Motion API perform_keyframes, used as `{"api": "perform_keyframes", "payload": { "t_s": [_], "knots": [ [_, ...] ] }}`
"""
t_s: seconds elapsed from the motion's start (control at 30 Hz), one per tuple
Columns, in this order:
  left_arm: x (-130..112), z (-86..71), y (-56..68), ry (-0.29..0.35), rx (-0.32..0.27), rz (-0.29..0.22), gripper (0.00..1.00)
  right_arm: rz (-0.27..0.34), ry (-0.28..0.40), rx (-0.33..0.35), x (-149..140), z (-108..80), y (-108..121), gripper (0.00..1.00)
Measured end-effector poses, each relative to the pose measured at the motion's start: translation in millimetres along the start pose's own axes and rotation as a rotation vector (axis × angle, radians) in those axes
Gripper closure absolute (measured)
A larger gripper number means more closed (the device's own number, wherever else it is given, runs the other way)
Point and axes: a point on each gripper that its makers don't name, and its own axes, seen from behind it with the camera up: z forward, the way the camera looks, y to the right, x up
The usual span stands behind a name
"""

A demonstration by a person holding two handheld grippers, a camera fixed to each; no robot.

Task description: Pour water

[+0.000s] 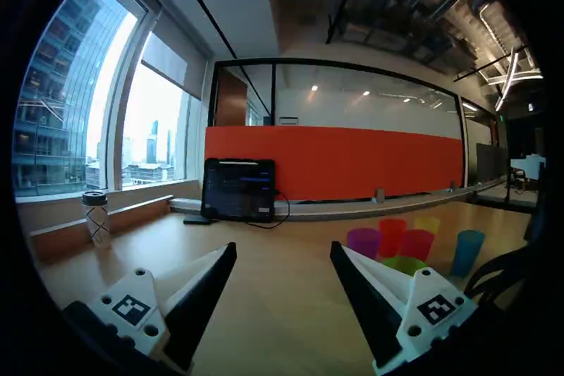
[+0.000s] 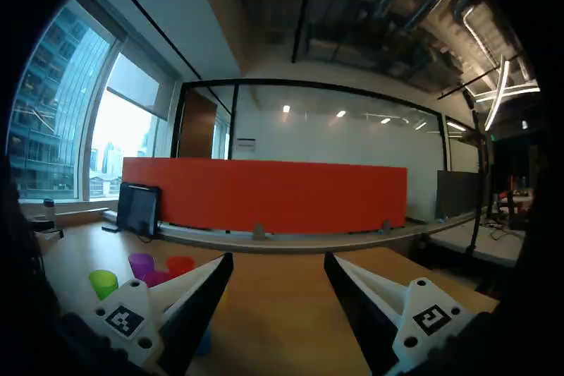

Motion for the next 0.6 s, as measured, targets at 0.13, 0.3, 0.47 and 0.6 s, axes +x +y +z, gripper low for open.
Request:
{"api": "perform_keyframes", "payload": {
  "t_s": [0.13,0.3,0.47,0.6],
  "knots": [
    [-3.0,1.2,-1.1,-0.007,0.001,0.005,0.01,-0.001,0.001,0.0,-0.1,0.4,-0.2,0.0],
    [-4.2,1.7,-2.8,-0.013,0.005,0.017,0.01,0.0,0.001,0.0,1.0,0.0,-0.3,0.0],
    [-9.9,3.2,-0.7,-0.027,0.001,0.02,0.01,0.0,0.002,-0.002,1.5,-0.3,-0.3,0.0],
    [-9.6,3.7,0.3,-0.034,-0.002,0.023,0.01,-0.001,0.004,-0.002,0.6,-1.0,0.3,0.0]
  ]
}}
